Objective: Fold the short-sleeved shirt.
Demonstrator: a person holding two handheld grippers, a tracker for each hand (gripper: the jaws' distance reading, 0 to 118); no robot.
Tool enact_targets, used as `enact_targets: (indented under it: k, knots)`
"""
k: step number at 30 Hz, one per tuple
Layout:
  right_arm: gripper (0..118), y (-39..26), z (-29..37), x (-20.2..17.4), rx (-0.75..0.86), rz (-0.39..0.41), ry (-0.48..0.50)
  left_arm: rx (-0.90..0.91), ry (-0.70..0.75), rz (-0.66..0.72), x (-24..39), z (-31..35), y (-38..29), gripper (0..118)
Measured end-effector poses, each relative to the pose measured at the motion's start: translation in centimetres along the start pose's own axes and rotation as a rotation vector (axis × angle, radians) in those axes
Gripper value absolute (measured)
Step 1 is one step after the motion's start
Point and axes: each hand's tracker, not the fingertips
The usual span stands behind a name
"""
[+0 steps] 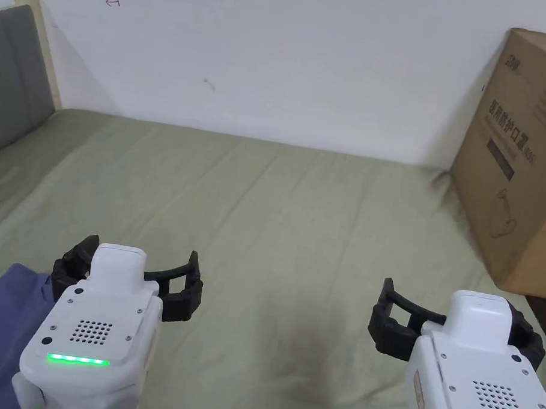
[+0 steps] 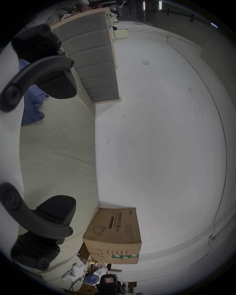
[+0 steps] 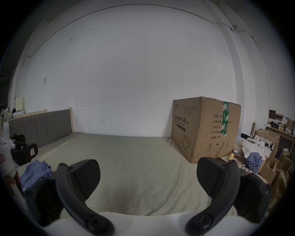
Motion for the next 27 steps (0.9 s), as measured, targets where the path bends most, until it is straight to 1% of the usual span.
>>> enact_targets:
  k: [22,24,25,26,27]
  knots:
    - [118,0.39,0.02,0.0,-0.013,-0.01,0.012,-0.001,0.005,-0.003,-0.04,0.2,-0.07,118]
    - [115,0.48,0.08,-0.05,-0.018,-0.006,0.006,-0.001,0.002,-0.003,0.03,0.31,0.04,116]
    - [105,0.54,0.16,-0.13,-0.016,-0.003,-0.001,0.0,0.0,-0.003,0.06,0.39,0.1,106]
    - [87,0.56,0.28,-0.21,-0.011,0.004,-0.011,0.006,0.001,-0.002,0.1,0.5,0.14,86]
    - [53,0.55,0.38,-0.34,-0.003,0.016,-0.021,0.014,0.001,0.003,0.14,0.67,0.21,51]
